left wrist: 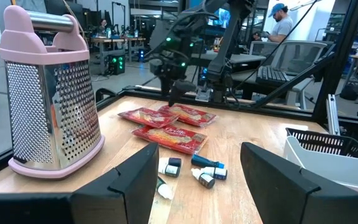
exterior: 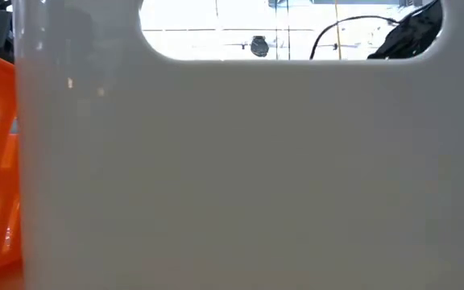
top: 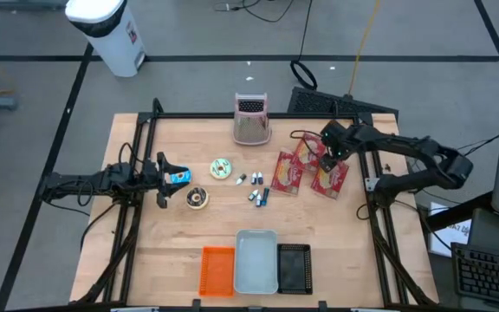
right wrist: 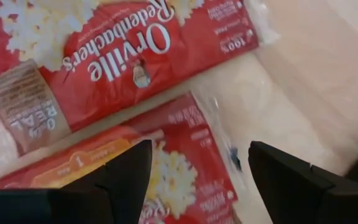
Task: Pick & Place Food Item
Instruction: Put the right red popcorn bag into the gray bin
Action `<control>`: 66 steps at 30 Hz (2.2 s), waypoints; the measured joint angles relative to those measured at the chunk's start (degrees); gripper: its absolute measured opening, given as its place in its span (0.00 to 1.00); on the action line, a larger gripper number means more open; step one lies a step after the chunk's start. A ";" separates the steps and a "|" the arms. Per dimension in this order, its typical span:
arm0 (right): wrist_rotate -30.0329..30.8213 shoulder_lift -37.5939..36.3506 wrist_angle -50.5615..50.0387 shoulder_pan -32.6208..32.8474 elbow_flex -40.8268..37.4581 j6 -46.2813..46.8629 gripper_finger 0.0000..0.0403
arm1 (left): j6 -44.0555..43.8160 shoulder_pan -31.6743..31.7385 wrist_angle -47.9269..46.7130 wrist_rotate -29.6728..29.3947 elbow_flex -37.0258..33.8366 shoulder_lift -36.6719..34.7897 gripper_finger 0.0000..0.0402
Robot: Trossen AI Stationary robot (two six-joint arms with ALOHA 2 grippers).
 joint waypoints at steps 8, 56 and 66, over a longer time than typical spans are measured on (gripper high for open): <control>-4.72 5.51 2.07 -4.19 0.07 -3.91 0.61 | 0.00 -0.02 0.00 0.00 0.00 0.00 0.57; -7.12 -34.63 11.32 11.55 -0.04 1.68 0.00 | 0.00 0.00 0.00 0.00 0.00 0.00 0.57; -7.21 -34.75 36.22 30.25 -4.05 2.32 0.00 | 0.00 -0.01 0.00 0.00 0.00 0.00 0.57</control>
